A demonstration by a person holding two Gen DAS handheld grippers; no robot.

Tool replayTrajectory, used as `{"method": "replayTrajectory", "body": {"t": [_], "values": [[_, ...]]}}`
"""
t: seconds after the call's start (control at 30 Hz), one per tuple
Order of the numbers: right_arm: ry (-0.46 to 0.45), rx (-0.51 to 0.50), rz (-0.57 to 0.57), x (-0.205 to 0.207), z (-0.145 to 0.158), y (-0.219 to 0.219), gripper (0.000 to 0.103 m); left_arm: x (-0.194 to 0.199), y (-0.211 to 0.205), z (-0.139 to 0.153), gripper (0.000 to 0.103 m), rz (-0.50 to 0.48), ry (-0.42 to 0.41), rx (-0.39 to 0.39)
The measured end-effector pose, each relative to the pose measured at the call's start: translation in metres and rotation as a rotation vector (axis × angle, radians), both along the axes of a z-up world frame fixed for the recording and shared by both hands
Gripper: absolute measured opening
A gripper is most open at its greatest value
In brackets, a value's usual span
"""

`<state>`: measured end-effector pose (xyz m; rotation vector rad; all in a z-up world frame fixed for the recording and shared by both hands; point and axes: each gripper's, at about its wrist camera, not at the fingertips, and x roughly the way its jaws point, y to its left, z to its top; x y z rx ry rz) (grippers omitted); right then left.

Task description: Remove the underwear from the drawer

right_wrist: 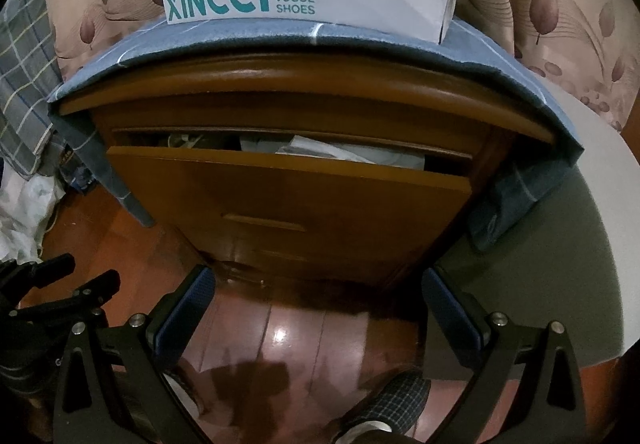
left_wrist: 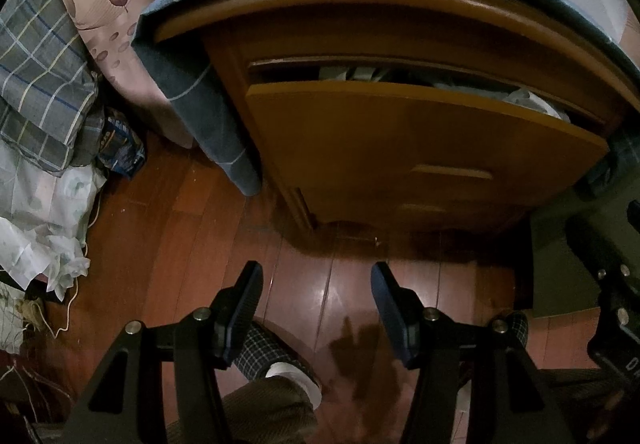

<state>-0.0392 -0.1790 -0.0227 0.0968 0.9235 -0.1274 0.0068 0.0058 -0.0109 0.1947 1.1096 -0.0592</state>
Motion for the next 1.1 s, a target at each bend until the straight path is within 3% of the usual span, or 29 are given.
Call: {"method": "replayTrajectory", "body": {"t": [0.9,1.0,1.1], "values": [[0.016,0.057,-0.016,0.001,-0.003,-0.004,0.102,0.004,0.002,-0.006,0.058,0.013,0.026,-0.011],[0.011,0.072,-0.019,0.0,-0.001,-0.008,0.102,0.004,0.004,-0.004,0.057,0.016,0.024,-0.039],[0.015,0.096,-0.033,0.0,0.0,-0.014,0.102,0.007,0.011,0.001,0.057,0.025,0.026,-0.129]]}}
